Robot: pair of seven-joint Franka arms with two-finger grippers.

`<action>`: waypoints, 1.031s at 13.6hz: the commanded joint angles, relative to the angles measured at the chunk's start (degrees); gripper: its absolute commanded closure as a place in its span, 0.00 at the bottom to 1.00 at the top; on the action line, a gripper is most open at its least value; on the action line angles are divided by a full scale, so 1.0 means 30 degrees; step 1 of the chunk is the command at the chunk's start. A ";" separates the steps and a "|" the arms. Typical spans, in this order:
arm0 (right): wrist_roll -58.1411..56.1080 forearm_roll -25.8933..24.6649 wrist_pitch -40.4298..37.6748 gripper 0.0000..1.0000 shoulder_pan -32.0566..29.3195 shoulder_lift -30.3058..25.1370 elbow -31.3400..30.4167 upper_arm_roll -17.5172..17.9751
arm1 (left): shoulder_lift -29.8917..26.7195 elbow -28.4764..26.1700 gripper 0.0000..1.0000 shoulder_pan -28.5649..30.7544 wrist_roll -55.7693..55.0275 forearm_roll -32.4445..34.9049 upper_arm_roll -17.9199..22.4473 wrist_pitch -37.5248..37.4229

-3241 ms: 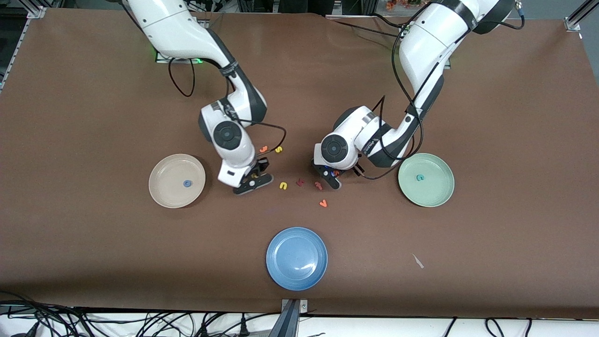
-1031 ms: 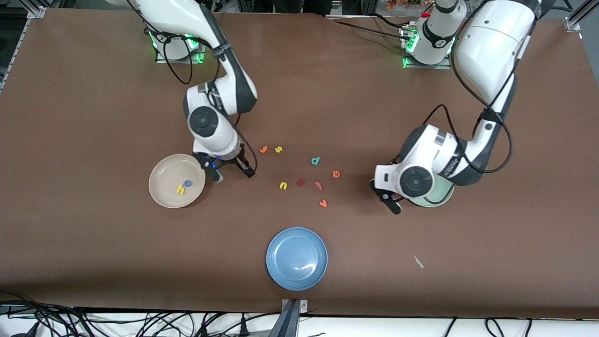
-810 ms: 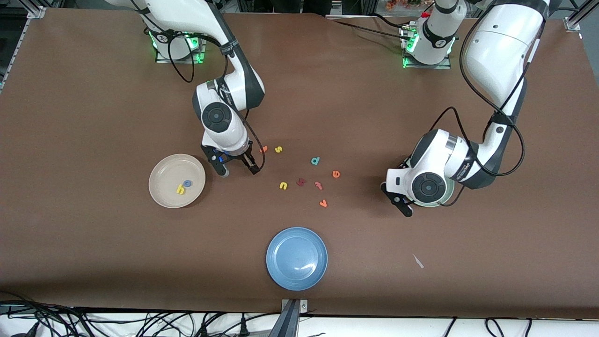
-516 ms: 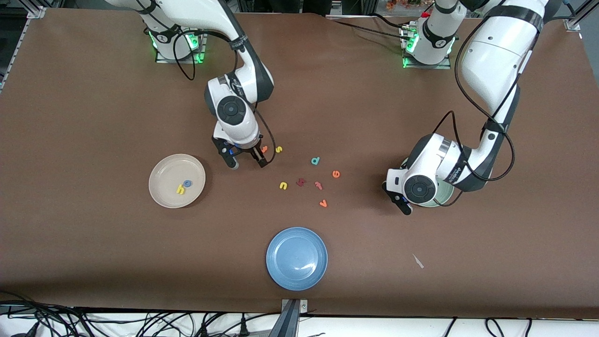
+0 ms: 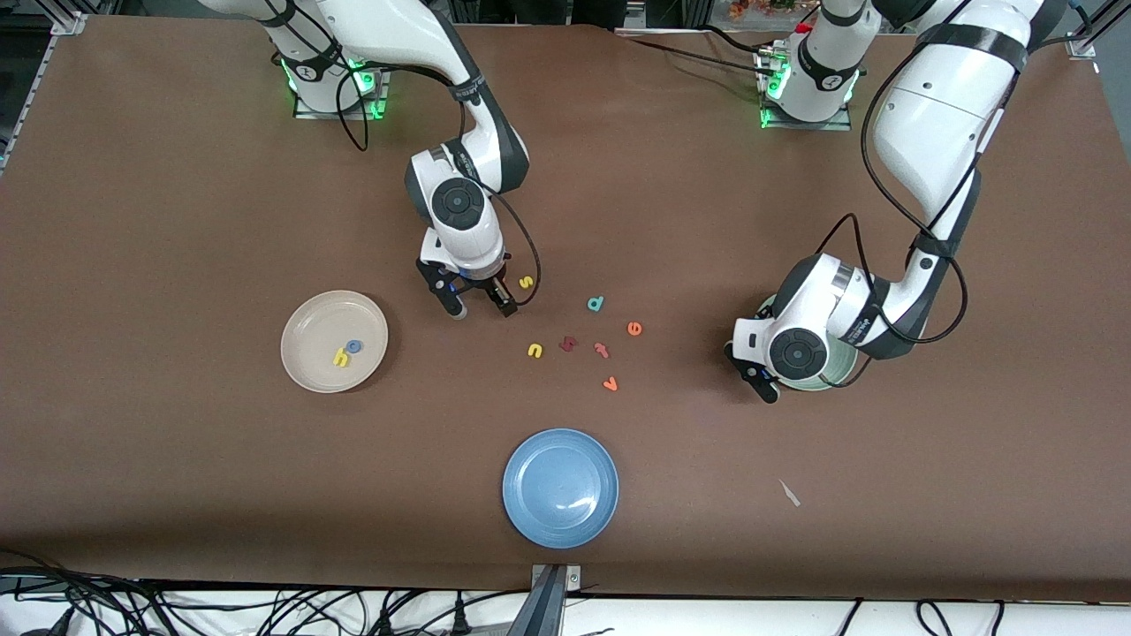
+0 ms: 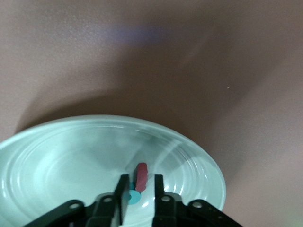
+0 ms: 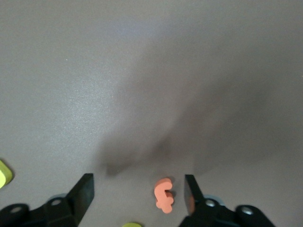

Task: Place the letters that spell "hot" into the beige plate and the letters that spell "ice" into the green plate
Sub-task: 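Drop the red letter on the green plate while the right gripper reaches orange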

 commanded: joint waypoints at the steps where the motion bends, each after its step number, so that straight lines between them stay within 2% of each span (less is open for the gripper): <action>1: -0.0106 -0.0290 0.1268 0.24 0.0208 -0.0273 -0.0901 0.0160 | -0.0716 -0.0075 0.00 0.0106 -0.0297 0.0547 -0.0267 -0.0146; 5: -0.0076 -0.0231 0.1475 0.30 0.0208 -0.0273 -0.0961 0.0453 | -0.1596 0.0828 0.00 -0.0594 -0.0472 -0.0037 -0.0821 -0.0496; 8: -0.0105 -0.0231 0.1621 0.39 0.0208 -0.0273 -0.1107 0.0482 | -0.1568 0.2003 0.00 -0.0801 -0.1669 -0.1852 -0.0824 -0.0937; 12: -0.0544 -0.0231 0.1884 0.56 0.0208 -0.0274 -0.1312 0.0570 | -0.1568 0.2357 0.00 -0.1561 -0.5619 -0.2588 -0.0824 -0.0967; 14: -0.0574 -0.0202 0.2149 0.60 0.0179 -0.0244 -0.1400 0.0687 | -0.1568 0.2357 0.00 -0.1827 -0.8136 -0.3083 -0.0824 -0.0938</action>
